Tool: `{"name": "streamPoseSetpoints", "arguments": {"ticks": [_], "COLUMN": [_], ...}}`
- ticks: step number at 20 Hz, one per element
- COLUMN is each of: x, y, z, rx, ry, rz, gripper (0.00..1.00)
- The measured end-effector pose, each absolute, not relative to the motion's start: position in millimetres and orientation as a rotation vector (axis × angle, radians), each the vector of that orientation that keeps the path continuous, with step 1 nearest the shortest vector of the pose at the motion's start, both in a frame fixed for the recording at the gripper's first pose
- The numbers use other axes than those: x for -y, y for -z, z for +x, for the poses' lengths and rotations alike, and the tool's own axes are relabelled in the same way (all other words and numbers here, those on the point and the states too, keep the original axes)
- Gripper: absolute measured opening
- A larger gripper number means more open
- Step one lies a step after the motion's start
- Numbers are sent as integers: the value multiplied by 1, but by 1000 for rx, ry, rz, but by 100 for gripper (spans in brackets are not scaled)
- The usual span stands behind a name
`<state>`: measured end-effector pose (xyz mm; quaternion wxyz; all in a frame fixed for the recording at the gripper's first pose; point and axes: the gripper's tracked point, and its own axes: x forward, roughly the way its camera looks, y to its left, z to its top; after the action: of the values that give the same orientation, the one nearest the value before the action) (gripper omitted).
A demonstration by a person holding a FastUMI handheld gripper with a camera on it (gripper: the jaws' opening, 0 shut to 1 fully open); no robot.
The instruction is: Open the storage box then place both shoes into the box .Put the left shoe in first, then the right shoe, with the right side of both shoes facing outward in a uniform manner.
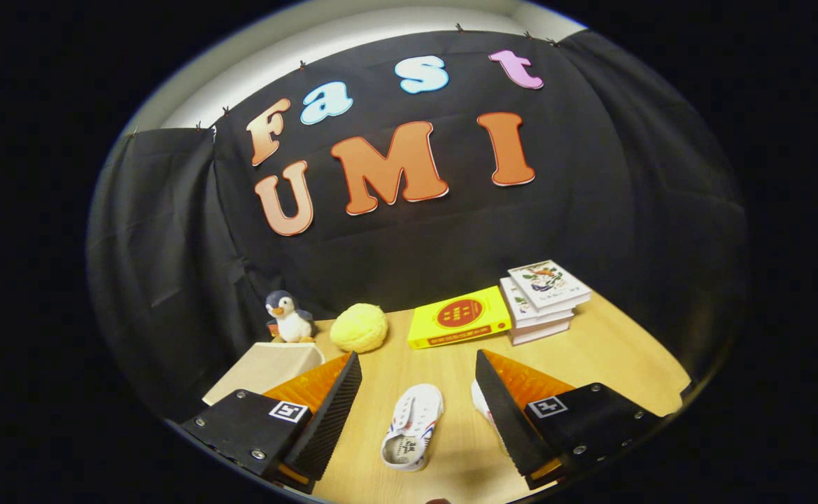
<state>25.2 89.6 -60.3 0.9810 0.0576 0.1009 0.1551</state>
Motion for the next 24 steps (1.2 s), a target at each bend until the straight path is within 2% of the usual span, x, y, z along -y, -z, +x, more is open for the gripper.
{"name": "streamPoseSetpoints", "arguments": {"ticks": [12,19,24], "x": [-198,-257,-295], "y": [164,207,213], "z": [21,24,23], "rx": [-684,-894,-975], "ry": [-674,-828,-941], "rz": [407,467,553], "gripper": [98,98,98]}}
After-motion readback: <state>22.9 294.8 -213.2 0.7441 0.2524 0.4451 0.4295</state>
